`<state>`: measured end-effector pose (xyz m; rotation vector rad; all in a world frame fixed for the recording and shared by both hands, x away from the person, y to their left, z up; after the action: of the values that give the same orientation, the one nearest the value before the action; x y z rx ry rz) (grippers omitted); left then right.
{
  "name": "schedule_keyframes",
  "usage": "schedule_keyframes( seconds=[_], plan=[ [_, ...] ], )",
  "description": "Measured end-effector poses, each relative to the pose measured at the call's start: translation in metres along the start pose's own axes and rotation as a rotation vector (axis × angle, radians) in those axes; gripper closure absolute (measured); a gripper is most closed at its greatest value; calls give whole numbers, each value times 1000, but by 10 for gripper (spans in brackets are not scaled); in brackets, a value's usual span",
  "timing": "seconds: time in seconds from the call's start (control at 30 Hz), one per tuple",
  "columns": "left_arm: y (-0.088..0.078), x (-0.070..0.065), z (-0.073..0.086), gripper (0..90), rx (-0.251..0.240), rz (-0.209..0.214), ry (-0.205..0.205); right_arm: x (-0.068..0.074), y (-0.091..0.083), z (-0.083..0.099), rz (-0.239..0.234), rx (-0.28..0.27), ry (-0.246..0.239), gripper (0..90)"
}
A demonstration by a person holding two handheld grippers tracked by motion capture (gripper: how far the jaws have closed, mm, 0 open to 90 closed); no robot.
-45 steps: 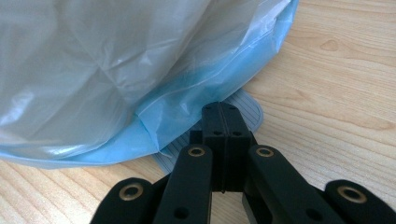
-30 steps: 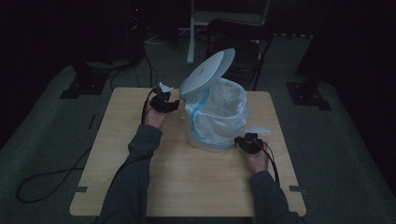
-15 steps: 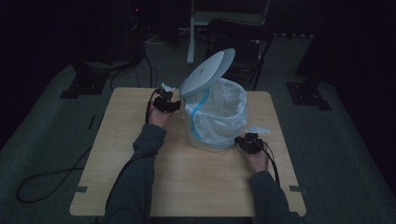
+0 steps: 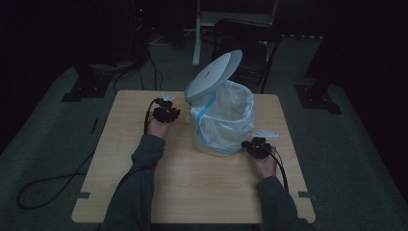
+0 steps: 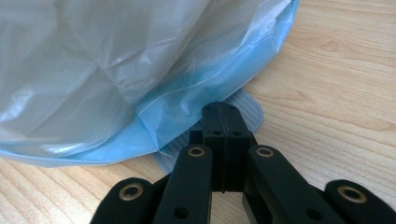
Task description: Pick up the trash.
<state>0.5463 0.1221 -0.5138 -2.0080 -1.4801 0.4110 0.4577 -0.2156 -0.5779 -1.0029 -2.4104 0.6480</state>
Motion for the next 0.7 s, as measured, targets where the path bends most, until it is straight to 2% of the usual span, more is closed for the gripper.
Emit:
schedule_keyframes(
  seconds=[0.03,0.07,0.23,0.43,0.7],
  plan=[
    [-4,-1,4,854,-5,4,11,0,0,0,0,0,-2,900],
    [-6,-1,7,860,-9,5,24,0,0,0,0,0,-2,900],
    [-19,-3,18,868,-34,18,52,0,0,0,3,1,-2,900],
    [-35,-8,35,871,-39,30,108,0,0,0,3,0,-3,900],
    [-50,-11,57,875,-22,58,121,0,0,0,3,1,-3,900]
  ],
)
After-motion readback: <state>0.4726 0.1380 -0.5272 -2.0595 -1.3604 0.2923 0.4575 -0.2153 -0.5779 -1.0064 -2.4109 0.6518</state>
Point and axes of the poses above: each handheld gripper's, and its own axes: y roughly forward along the jaws, z roughly out of its underside, x roughly to its left, the point moved 6 cm from there along y, roughly forward along the jaws, and after that the axes turned 11 degrees about -z, right-handed, at the moved point
